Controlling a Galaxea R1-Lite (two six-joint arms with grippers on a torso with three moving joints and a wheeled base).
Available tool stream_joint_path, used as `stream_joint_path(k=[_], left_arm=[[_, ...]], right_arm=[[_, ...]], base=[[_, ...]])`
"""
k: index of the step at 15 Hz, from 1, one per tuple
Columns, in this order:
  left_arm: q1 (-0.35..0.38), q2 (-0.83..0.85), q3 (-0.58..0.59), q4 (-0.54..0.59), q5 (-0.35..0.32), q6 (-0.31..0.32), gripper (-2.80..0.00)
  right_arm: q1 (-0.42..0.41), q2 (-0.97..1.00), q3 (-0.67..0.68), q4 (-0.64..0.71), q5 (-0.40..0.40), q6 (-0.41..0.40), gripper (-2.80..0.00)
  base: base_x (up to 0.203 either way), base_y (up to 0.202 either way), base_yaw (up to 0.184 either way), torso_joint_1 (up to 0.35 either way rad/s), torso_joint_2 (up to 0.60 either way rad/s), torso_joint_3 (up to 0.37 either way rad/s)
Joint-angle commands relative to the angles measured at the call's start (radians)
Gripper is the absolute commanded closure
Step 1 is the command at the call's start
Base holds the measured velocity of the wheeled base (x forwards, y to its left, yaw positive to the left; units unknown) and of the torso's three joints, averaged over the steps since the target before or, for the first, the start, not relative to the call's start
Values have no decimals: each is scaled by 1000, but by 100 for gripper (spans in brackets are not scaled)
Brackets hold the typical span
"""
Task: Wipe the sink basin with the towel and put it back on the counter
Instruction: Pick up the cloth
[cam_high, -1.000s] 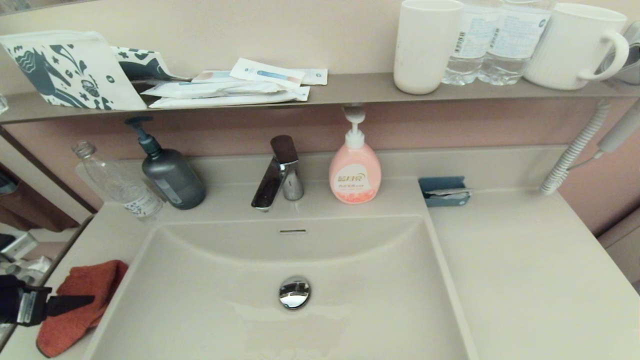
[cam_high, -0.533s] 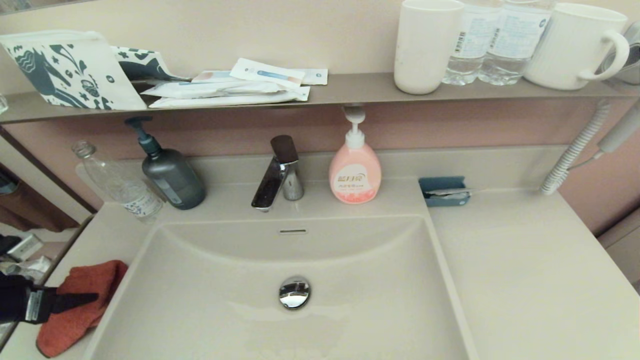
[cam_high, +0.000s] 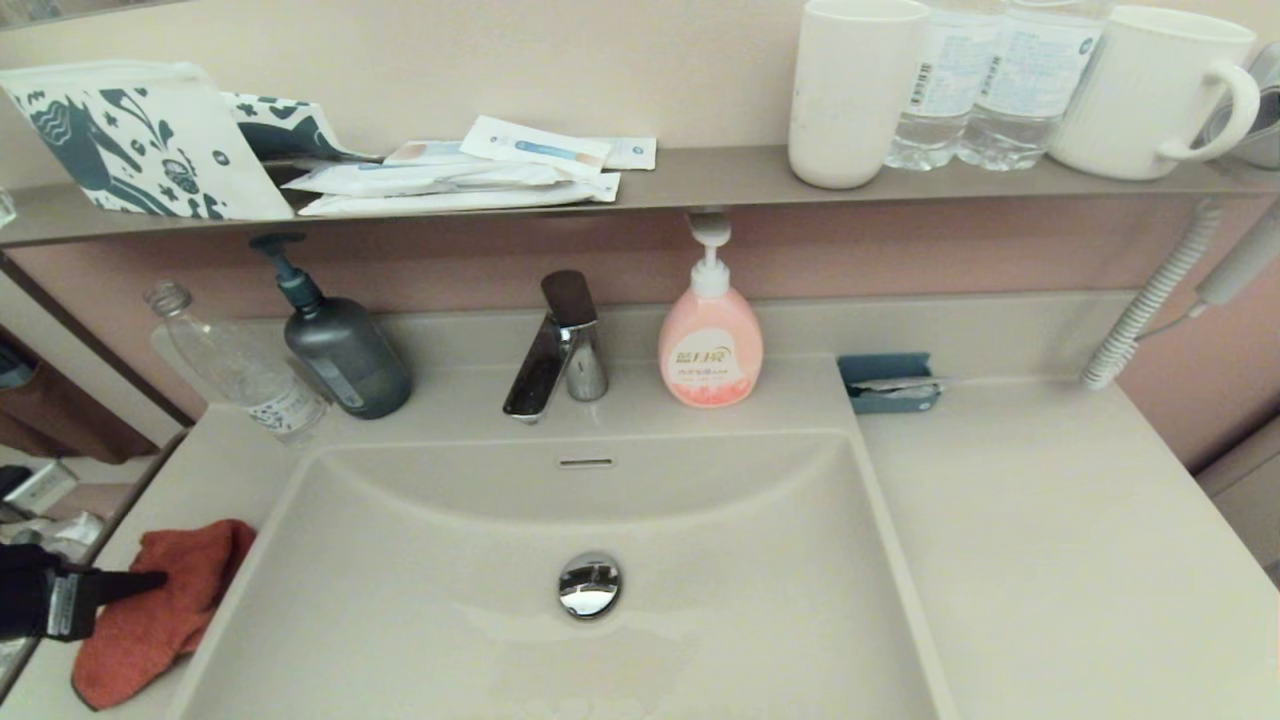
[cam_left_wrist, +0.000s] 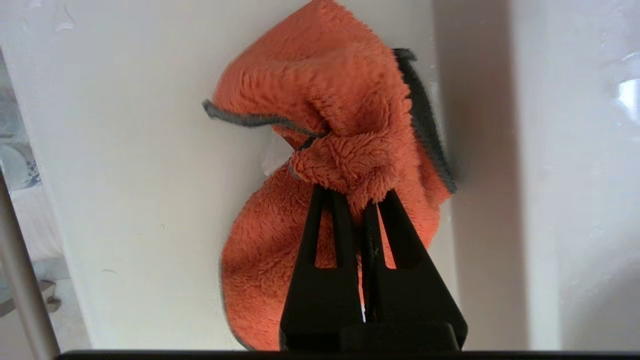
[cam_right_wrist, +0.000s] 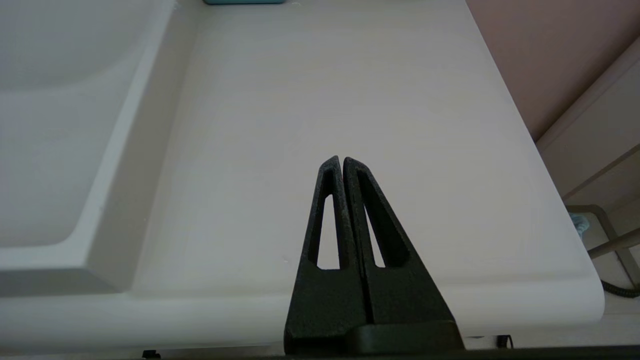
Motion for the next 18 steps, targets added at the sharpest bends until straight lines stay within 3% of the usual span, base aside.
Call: stream_joint_path(k=[1, 8, 18], left_arm=[[3, -37, -6, 13, -4, 4, 0], [36, -204, -94, 235, 1, 4, 0], [51, -589, -202, 736, 25, -61, 0]], right_arm=[[0, 1, 0, 0, 0, 0, 0], [0, 1, 0, 0, 0, 0, 0], [0, 1, 0, 0, 0, 0, 0]], base=[[0, 0, 0, 0, 0, 0], [0, 0, 0, 0, 0, 0], [0, 0, 0, 0, 0, 0]])
